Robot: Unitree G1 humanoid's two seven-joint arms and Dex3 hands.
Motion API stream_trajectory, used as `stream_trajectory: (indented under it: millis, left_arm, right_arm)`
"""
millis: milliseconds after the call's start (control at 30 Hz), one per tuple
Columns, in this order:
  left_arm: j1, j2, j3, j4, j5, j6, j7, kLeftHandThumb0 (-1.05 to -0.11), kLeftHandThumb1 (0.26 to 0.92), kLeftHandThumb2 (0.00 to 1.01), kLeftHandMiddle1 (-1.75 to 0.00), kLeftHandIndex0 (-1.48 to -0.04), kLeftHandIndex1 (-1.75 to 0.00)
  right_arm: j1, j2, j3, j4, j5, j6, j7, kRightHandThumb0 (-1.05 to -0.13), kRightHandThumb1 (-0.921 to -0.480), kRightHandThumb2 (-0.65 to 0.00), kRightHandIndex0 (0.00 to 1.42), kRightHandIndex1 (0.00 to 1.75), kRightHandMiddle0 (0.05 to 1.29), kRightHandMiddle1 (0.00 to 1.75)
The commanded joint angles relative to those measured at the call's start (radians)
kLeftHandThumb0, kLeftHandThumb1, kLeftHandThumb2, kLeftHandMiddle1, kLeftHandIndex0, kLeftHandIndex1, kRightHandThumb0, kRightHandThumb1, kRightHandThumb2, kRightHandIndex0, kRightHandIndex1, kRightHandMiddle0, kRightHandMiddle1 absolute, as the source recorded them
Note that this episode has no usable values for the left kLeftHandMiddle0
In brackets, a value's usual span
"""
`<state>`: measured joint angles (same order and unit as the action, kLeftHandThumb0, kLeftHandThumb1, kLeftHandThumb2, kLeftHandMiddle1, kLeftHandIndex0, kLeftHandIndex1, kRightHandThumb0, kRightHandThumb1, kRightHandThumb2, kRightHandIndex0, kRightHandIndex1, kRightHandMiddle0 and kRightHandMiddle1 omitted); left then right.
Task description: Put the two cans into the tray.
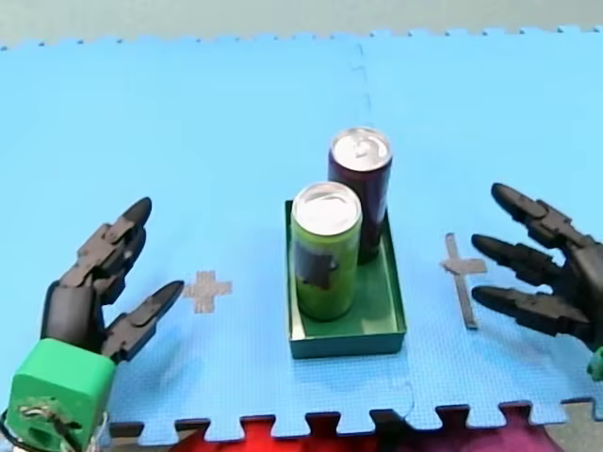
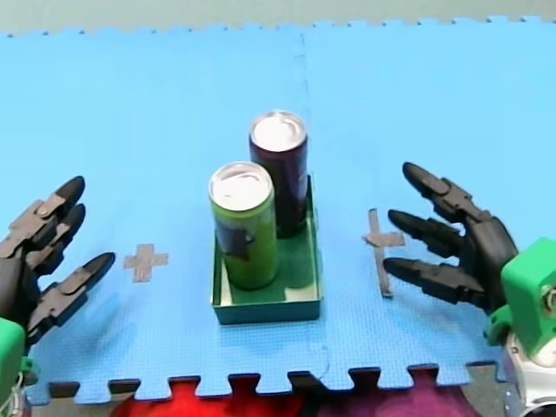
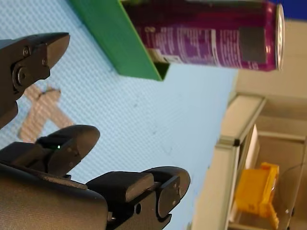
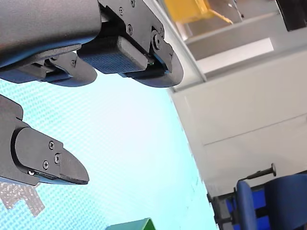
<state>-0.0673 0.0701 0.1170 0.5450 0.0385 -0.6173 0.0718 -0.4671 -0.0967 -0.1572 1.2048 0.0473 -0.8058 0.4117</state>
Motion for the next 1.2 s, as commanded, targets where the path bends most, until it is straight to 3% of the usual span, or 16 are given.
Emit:
stream_trajectory:
  millis: [0, 133, 267, 467, 800, 1000, 1167]
  left_arm:
    - [0.002, 0.008, 0.000, 0.010, 0.006, -0.013, 0.003, -1.048, 0.876, 0.00, -0.04, -0.54, -0.03]
    - [0.004, 0.011, -0.001, 0.024, 0.007, -0.020, 0.000, -1.048, 0.875, 0.00, -0.03, -0.54, -0.03]
    - [0.008, 0.010, -0.001, 0.022, 0.003, -0.018, -0.003, -1.048, 0.870, 0.00, -0.03, -0.54, -0.02]
    - [0.022, 0.007, -0.003, 0.026, -0.003, -0.035, -0.011, -1.048, 0.865, 0.00, -0.02, -0.54, -0.02]
    - [0.027, 0.003, -0.008, 0.075, -0.023, -0.113, -0.052, -1.048, 0.868, 0.00, -0.02, -0.55, -0.01]
    - [0.051, -0.012, -0.020, 0.034, -0.014, -0.111, -0.050, -1.048, 0.877, 0.01, -0.02, -0.56, -0.01]
    - [0.054, -0.007, -0.018, 0.023, -0.019, -0.105, -0.056, -1.048, 0.883, 0.01, -0.02, -0.56, -0.01]
  right_arm:
    - [0.013, 0.009, -0.001, -0.008, 0.010, -0.010, 0.003, -0.694, -0.713, 0.000, 0.53, 0.00, 0.41, 0.00]
    - [0.031, 0.028, -0.007, -0.010, 0.029, -0.014, 0.013, -0.679, -0.710, 0.000, 0.53, 0.00, 0.40, 0.00]
    - [0.044, 0.038, -0.009, -0.022, 0.039, -0.019, 0.014, -0.668, -0.710, 0.000, 0.53, 0.00, 0.40, 0.00]
    - [0.057, 0.054, -0.009, -0.036, 0.041, -0.030, -0.006, -0.660, -0.709, 0.000, 0.53, 0.00, 0.39, 0.00]
    - [0.047, 0.060, 0.003, -0.044, 0.032, -0.025, -0.032, -0.648, -0.707, 0.000, 0.53, 0.00, 0.38, 0.00]
    - [0.039, 0.050, 0.016, -0.043, 0.010, -0.028, -0.067, -0.649, -0.709, -0.001, 0.52, 0.00, 0.38, 0.00]
    - [0.033, 0.050, 0.023, -0.039, 0.002, -0.026, -0.079, -0.653, -0.710, -0.001, 0.51, 0.00, 0.37, 0.00]
